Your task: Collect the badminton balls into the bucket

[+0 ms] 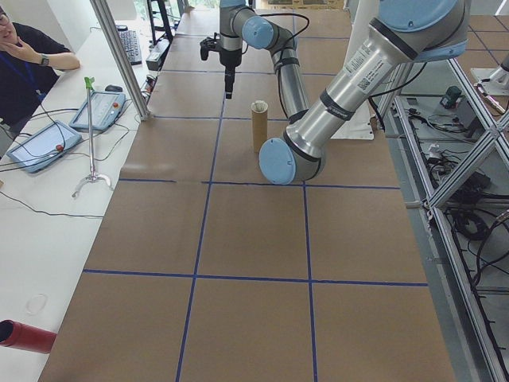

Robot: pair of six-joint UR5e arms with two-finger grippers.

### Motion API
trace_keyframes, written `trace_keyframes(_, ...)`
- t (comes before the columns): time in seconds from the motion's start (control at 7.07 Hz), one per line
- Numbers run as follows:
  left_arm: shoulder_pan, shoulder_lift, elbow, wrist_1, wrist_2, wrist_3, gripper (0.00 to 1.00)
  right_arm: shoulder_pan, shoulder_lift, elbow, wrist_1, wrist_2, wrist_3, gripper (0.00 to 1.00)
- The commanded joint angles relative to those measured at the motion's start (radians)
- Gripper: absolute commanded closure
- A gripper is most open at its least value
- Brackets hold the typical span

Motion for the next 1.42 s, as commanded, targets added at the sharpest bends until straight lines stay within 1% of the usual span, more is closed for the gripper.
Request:
trace_keyframes(0.0,-0.190,0.189,0.009,-0.130,-0.109,0.328,0.00,0.000,0.000,0.000,0.000,0.000,0.000,0.00)
trace_keyframes(0.14,-0.283,0.249,0.034,-0.131,-0.125,0.501,0.00,0.000,0.000,0.000,0.000,0.000,0.000,0.00)
trace_keyframes(0.28,-0.360,0.297,0.067,-0.129,-0.126,0.639,0.00,0.000,0.000,0.000,0.000,0.000,0.000,0.00)
trace_keyframes(0.42,-0.446,0.344,0.119,-0.137,-0.151,0.789,0.00,0.000,0.000,0.000,0.000,0.000,-0.002,0.00)
trace_keyframes(0.57,-0.523,0.378,0.183,-0.137,-0.192,0.940,0.00,0.000,0.000,0.000,0.000,0.000,0.000,0.00)
trace_keyframes(0.85,-0.583,0.462,0.250,-0.155,-0.198,0.980,0.00,0.000,0.000,0.000,0.000,0.000,-0.002,0.00)
trace_keyframes(1.13,-0.593,0.560,0.284,-0.271,-0.201,0.977,0.00,0.000,0.000,0.000,0.000,0.000,0.000,0.00)
trace_keyframes(1.27,-0.594,0.587,0.340,-0.307,-0.271,0.974,0.00,0.000,0.000,0.000,0.000,0.000,0.000,0.00)
